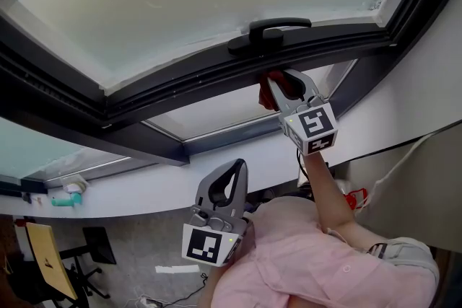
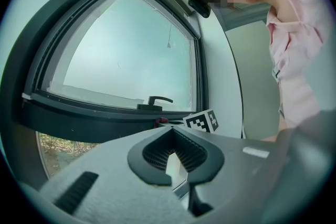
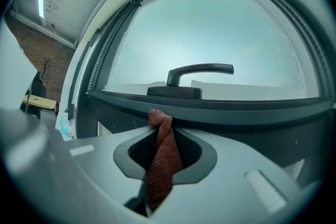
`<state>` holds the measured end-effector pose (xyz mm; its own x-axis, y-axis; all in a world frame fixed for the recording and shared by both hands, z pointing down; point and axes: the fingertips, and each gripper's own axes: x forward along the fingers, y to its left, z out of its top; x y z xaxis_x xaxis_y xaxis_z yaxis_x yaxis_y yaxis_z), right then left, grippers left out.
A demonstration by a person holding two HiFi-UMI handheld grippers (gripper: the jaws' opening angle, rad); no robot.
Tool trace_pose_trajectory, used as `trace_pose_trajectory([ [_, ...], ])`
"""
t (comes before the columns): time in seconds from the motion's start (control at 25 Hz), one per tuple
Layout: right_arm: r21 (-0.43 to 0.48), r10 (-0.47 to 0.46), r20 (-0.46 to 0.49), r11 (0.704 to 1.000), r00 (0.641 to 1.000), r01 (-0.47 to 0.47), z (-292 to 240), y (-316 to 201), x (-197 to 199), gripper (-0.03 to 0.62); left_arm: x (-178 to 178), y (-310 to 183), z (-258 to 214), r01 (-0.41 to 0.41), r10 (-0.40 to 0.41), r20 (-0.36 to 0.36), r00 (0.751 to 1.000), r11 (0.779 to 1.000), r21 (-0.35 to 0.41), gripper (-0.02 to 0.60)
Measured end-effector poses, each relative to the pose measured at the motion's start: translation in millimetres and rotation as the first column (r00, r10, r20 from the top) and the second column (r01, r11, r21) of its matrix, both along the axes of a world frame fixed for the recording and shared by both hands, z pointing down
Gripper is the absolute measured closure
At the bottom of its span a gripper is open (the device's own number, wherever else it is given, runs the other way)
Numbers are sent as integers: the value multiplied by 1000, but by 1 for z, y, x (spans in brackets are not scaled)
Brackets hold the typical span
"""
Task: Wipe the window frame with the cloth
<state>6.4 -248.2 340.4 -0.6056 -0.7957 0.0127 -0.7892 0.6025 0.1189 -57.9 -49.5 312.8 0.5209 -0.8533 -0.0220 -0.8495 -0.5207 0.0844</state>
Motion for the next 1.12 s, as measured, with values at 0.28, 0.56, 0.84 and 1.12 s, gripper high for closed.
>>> trace_pose_trajectory([
  [0.28,-6,2,6,1000,1000,-2,1,1,0,531,7,0,-6,0,-1,10,1000,1000,8,584],
  [0.56,-29,-12,-3,1000,1000,12,1,-2,1,531,3,3,-18,-2,4,-48,999,999,42,588],
  [0.84,-226,-74,173,968,982,112,-4,37,26,531,-8,2,-8,-35,35,-7,999,999,18,588],
  [1.12,-364,22,333,925,943,107,0,111,82,530,-10,8,-4,-167,166,-88,982,986,1,588],
])
